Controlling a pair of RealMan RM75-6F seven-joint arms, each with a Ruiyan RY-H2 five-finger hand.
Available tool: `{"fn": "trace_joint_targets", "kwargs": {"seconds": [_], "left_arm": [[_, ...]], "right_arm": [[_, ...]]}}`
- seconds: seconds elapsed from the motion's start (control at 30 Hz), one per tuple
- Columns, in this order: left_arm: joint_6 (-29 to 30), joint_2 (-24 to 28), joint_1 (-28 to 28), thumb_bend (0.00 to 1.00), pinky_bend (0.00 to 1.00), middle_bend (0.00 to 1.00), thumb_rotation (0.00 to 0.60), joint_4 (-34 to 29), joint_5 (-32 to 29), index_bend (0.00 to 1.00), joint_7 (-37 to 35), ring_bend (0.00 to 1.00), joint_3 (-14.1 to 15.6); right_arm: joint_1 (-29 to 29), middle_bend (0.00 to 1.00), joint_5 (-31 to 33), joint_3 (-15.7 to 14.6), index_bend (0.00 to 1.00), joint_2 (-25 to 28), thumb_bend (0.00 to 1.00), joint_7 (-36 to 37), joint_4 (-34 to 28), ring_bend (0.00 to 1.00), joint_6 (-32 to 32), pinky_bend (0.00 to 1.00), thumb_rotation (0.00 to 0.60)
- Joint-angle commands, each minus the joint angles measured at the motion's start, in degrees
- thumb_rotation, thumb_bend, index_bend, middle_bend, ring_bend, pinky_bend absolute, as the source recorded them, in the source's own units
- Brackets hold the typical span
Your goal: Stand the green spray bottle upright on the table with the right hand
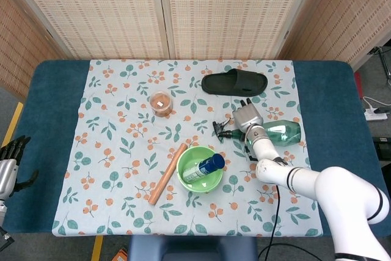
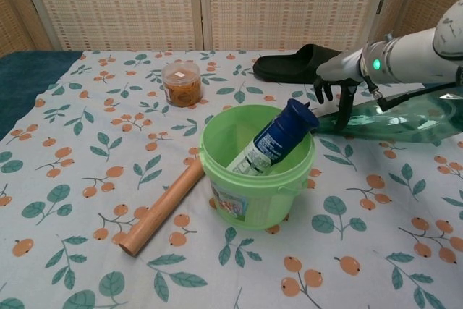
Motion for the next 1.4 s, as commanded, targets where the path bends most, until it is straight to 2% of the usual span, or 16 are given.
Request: {"fn": "trace_joint_targets", "kwargs": {"seconds": [0.03,0.13,0.23,0.37,0.43,0.53,0.77,0.8,0.9,1.03,1.13,1.2,1.3,1.4], "left_arm": [[0.0,0.0,0.0,0.33,0.08,0.0,0.6,0.1,0.1,0.05,-0.2,0.0,0.0],[0.0,0.0,0.1,0.33,0.08,0.0,0.6,0.0,0.3,0.05,-0.4,0.0,-0.1],[0.4,-0.3,0.3,0.33,0.08,0.0,0.6,0.1,0.6,0.05,-0.5,0.0,0.2],[1.8,-1.0,1.5,0.33,0.08,0.0,0.6,1.0,1.4,0.05,-1.2,0.0,0.9],[2.4,-1.3,1.9,0.33,0.08,0.0,0.6,1.4,1.8,0.05,-1.6,0.0,1.2],[3.3,-1.7,2.7,0.33,0.08,0.0,0.6,1.9,2.5,0.04,-2.0,0.0,1.8],[6.2,-2.7,5.1,0.33,0.08,0.0,0.6,2.9,4.5,0.04,-3.3,0.0,3.4],[4.2,-2.1,2.9,0.33,0.08,0.0,0.6,3.1,3.9,0.04,-3.9,0.0,1.7],[0.9,-2.1,1.4,0.33,0.08,0.0,0.6,3.9,2.8,0.04,-4.3,0.0,1.1],[1.2,-1.1,1.3,0.33,0.08,0.0,0.6,2.6,3.4,0.04,-4.3,0.0,1.2],[0.5,-0.8,0.9,0.33,0.08,0.0,0.6,1.9,3.0,0.04,-3.9,0.0,0.9],[0.9,-0.8,1.1,0.33,0.08,0.0,0.6,1.4,3.2,0.04,-3.6,0.0,1.0],[0.9,-0.7,1.1,0.33,0.08,0.0,0.6,1.2,3.3,0.03,-3.4,0.0,1.1],[0.9,-0.9,1.0,0.33,0.08,0.0,0.6,0.8,3.6,0.03,-2.9,0.0,1.2]], "right_arm": [[0.5,0.27,2.3,-1.4,0.31,-0.4,0.0,-1.0,0.3,0.01,0.1,0.0,0.6],[1.3,0.28,5.3,-2.9,0.31,-0.7,0.0,-2.3,0.3,0.01,-0.1,0.0,0.6],[1.2,0.28,5.0,-3.2,0.33,-1.5,0.0,-2.0,1.3,0.02,0.1,0.0,0.6],[0.6,0.35,2.3,-2.6,0.44,-2.3,0.0,-0.5,2.3,0.06,1.1,0.0,0.6],[0.2,0.41,0.6,-2.3,0.53,-2.5,0.0,0.2,2.6,0.11,1.7,0.0,0.6],[-0.5,0.47,-1.2,-1.9,0.61,-2.8,0.0,1.3,3.0,0.18,2.0,0.02,0.6],[-1.8,0.53,-6.1,-0.8,0.69,-2.8,0.0,3.5,2.9,0.24,3.4,0.06,0.6],[-2.0,0.54,-6.9,-0.3,0.71,-2.5,0.0,4.1,2.5,0.25,3.7,0.06,0.6],[-2.8,0.55,-11.3,1.8,0.73,-0.6,0.0,7.2,0.2,0.26,5.6,0.07,0.6],[-5.8,0.55,-24.2,7.1,0.72,2.4,0.0,17.5,-4.6,0.29,13.0,0.12,0.6],[-11.3,0.55,-43.0,11.5,0.71,1.2,0.0,37.5,-3.5,0.29,25.4,0.18,0.6],[-14.5,0.55,-52.9,12.9,0.71,-1.6,0.0,53.0,2.1,0.29,33.4,0.19,0.6],[-15.5,0.55,-55.5,13.5,0.71,-2.9,0.0,58.9,4.6,0.28,36.0,0.2,0.6],[-17.5,0.55,-59.8,15.3,0.72,-6.3,0.0,72.6,11.0,0.29,41.5,0.2,0.6]]}}
